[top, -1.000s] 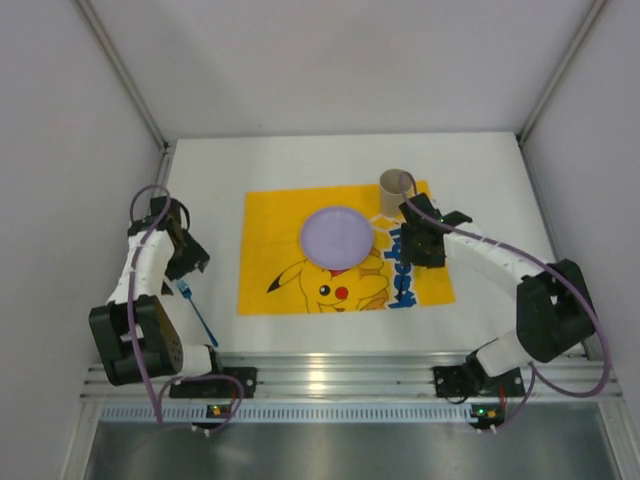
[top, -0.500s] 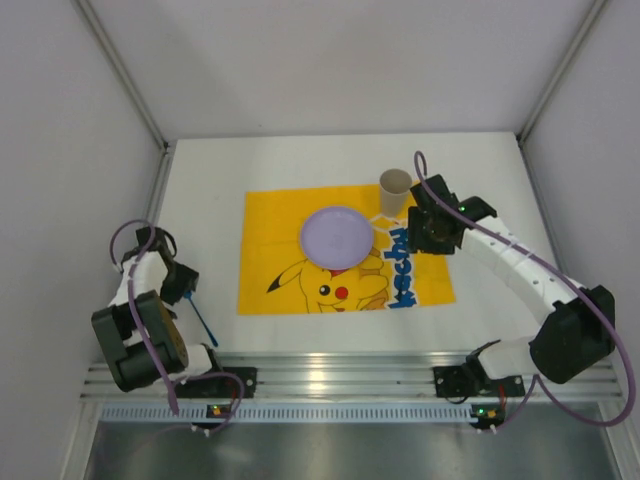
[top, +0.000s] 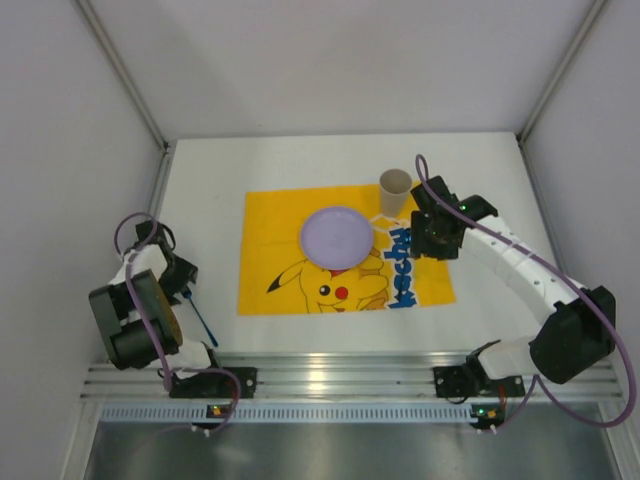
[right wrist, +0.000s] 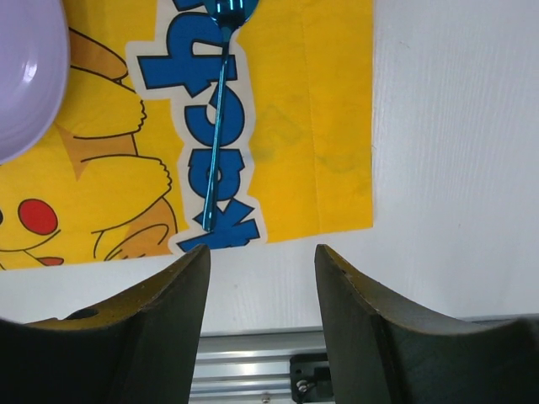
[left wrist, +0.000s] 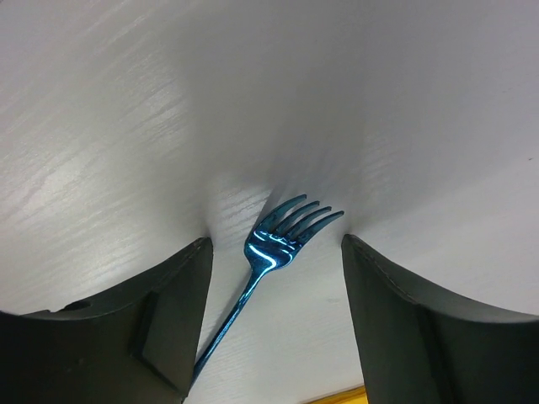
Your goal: Set the dinner table for one person
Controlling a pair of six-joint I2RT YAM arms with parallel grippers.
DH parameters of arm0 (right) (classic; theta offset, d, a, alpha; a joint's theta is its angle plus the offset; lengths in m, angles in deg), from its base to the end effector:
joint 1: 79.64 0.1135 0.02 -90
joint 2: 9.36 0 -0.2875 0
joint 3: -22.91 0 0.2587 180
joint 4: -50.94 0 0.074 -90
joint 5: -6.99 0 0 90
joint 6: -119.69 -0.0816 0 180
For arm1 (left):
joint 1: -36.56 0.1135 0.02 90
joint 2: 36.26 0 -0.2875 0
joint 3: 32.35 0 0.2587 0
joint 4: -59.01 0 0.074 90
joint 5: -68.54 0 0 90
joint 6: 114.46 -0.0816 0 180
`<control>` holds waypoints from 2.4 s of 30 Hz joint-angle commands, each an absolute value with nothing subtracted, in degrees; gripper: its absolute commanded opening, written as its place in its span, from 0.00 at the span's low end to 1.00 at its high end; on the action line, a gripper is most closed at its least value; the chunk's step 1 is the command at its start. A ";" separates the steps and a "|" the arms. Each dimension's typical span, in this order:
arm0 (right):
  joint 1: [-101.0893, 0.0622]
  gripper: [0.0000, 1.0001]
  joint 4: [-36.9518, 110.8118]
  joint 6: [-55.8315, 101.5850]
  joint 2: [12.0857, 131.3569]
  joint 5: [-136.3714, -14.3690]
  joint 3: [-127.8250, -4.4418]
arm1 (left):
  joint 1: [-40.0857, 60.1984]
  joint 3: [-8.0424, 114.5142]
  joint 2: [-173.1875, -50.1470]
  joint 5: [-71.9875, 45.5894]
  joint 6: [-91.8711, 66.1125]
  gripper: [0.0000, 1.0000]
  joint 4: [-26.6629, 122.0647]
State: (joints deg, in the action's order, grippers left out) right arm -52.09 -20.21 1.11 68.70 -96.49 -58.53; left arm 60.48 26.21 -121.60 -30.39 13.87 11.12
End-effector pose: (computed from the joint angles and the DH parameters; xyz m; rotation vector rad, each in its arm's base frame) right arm 0.2542 0.1112 0.2681 0.0867 2.6900 -0.0319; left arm 0.2403 0.1204 0.1344 -1.4999 2.4260 0.1728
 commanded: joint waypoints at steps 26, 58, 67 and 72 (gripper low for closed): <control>-52.66 0.53 -24.35 -1.60 67.19 -98.83 -61.34 | 51.23 14.28 -127.74 -24.45 20.81 0.00 15.62; -54.06 0.54 -21.01 -7.58 54.89 -97.86 -50.79 | 42.09 62.56 -137.61 -32.54 0.16 0.36 0.48; -54.86 0.54 -22.59 -5.56 54.10 -98.57 -50.70 | 42.09 43.40 -134.52 -27.88 -1.17 0.48 9.47; -55.21 0.54 -23.38 -4.59 54.45 -98.57 -51.40 | 42.09 41.45 -136.10 -27.96 -0.91 0.45 13.25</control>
